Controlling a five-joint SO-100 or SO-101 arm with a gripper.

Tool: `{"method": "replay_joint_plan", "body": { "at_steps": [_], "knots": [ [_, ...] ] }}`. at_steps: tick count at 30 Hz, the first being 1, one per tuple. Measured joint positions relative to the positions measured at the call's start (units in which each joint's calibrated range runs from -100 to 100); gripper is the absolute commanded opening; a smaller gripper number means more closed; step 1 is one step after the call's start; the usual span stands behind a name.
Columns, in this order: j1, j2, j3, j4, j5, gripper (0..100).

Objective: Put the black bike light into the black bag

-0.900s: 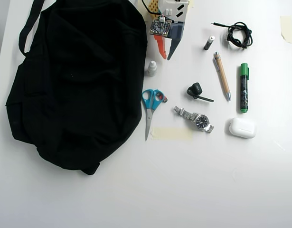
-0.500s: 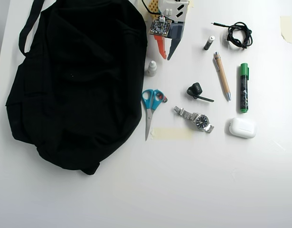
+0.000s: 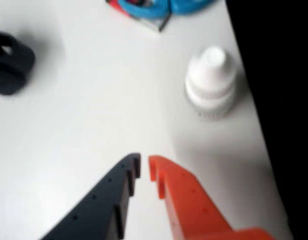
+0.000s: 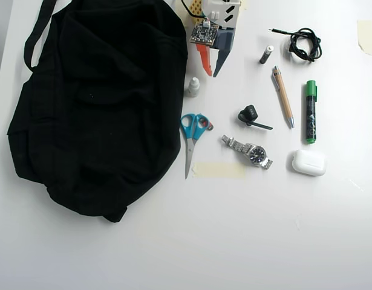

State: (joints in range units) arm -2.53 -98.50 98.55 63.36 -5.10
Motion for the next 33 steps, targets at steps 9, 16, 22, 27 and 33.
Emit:
{"method": "replay_joint_plan", "body": {
  "at_steps": [9,16,22,27,33],
  "knots": [
    [-5.2,0.0,-8.9,-8.3,0.0,8],
    [-8.9,2.9,-17.0,-8.4,0.1,8],
    [-11.0,24.4,-35.4,-8.4,0.1,8],
    [-12.9,45.3,-50.5,-8.4,3.6,9],
    [-14.2,62.0,-59.7,-8.4,7.9,10]
  ]
}}
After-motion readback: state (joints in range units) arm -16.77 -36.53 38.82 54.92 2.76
